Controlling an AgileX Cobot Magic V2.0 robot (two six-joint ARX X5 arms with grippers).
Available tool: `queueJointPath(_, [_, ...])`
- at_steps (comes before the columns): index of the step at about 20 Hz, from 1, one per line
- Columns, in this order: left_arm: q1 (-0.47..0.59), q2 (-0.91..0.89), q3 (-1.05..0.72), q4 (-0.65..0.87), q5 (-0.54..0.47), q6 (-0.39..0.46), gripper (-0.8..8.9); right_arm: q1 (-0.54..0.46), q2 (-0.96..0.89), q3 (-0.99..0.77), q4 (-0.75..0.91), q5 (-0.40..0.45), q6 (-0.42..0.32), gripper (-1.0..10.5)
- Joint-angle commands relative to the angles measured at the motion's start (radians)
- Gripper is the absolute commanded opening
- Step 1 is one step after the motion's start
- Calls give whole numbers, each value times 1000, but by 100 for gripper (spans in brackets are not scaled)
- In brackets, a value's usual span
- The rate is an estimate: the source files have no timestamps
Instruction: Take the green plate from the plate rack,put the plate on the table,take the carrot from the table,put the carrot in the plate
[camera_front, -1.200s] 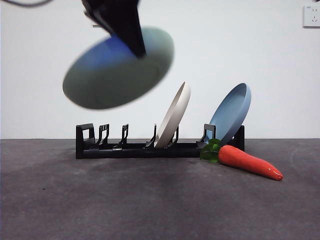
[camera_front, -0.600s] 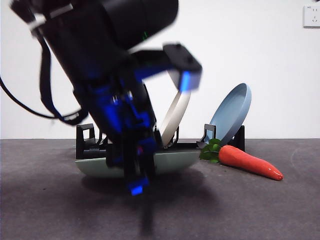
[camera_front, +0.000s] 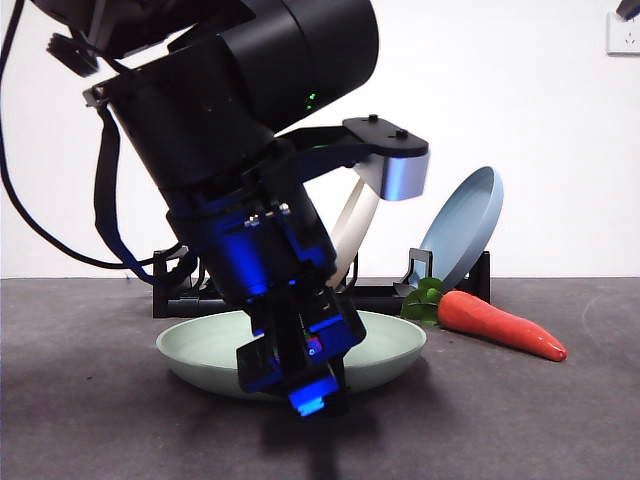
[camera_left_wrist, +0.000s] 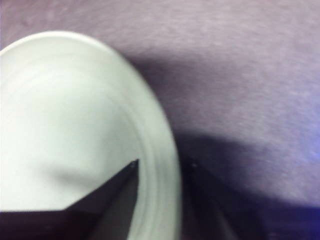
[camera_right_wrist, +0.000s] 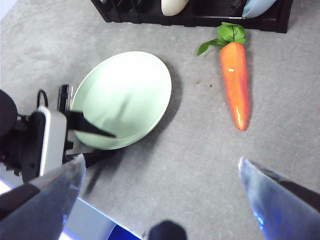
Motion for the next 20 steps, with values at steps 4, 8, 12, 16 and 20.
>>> queueJointPath(4, [-4,-37,35,-69,21,-121,199,3,39,3,97,0,8,659])
queueJointPath(8, [-10,-178,142,-173,34,-246,199,8,150,3,248,0,18,658])
queueJointPath(12, [-11,-334,298,-367,111,-435,198,50,340,3,459,6,26,657])
queueJointPath(16, [-12,-473,417,-469,131,-529,198,127,558,3,627,115,-12,656])
queueJointPath(20, [-12,-588,447,-511,130,-558,198,190,750,3,787,222,-66,647])
